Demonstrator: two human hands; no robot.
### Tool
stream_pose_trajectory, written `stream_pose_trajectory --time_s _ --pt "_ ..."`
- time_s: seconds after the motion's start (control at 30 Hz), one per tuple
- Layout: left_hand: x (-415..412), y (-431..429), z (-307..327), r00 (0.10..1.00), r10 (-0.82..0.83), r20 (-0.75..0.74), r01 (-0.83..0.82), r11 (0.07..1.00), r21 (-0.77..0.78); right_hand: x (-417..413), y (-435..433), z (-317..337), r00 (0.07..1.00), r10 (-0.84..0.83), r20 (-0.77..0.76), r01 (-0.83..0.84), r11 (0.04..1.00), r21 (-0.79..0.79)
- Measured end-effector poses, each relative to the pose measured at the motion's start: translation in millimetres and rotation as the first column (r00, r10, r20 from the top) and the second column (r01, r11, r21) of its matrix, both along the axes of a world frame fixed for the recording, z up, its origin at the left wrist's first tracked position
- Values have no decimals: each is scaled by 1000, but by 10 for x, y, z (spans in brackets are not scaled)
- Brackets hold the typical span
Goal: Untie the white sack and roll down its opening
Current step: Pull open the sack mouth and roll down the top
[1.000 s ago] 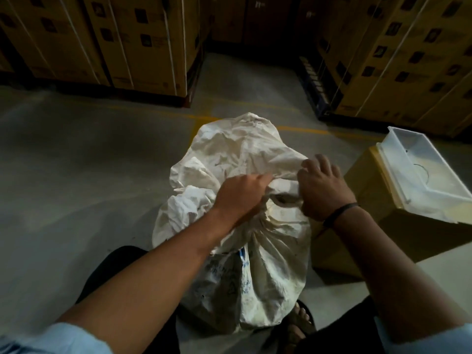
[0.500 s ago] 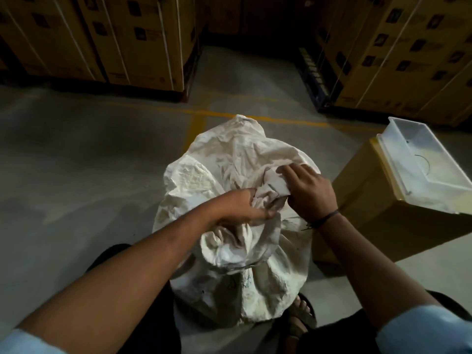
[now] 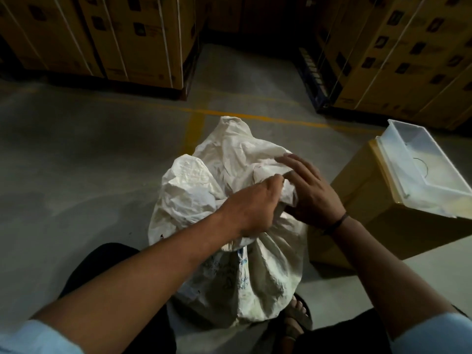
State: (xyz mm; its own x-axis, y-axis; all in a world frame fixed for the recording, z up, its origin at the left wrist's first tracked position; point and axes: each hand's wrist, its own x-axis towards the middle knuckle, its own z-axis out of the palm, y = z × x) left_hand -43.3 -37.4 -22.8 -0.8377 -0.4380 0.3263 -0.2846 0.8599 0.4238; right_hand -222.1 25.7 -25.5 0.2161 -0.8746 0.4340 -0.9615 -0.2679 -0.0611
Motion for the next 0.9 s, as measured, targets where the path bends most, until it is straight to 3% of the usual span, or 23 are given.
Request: stream_pose_trajectory --time_s 0.07,0.13,0.2,0.27,0.4,0.5,0.6,0.67,0.77,0.9 --pt "0 95 -57 998 -57 35 56 998 21 -92 36 -18 996 76 45 -72 994 -83" --pt "11 130 -129 982 -89 166 74 993 95 -172 88 -27 997 60 -50 -67 988 -140" --pt "46 38 -139 967 -158 200 84 938 336 -246 141 -27 984 26 -178 -59 981 -185" --pt "79 -117 -154 978 -140 153 45 862 504 -283 184 -28 982 -78 -174 46 982 -184" --pt "20 -228 -255 945 109 307 -160 976 146 -147 154 -46 921 -382 -79 380 924 -34" --pt "-82 -233 -257 943 246 226 -220 966 -133 -8 103 13 850 -519 -87 523 817 242" --pt "-75 -367 -220 953 303 -29 -294 892 -344 -110 208 167 925 -295 -238 379 738 559" --pt "-94 -383 -238 955 258 -147 -295 878 -378 -154 319 335 976 -172 -130 216 746 630" --pt "-144 -276 -256 969 148 -199 -217 897 -386 -91 376 453 990 -136 46 79 785 615" --pt "-194 -172 -258 977 91 -194 -163 904 -396 -23 270 334 913 -270 308 -9 738 674"
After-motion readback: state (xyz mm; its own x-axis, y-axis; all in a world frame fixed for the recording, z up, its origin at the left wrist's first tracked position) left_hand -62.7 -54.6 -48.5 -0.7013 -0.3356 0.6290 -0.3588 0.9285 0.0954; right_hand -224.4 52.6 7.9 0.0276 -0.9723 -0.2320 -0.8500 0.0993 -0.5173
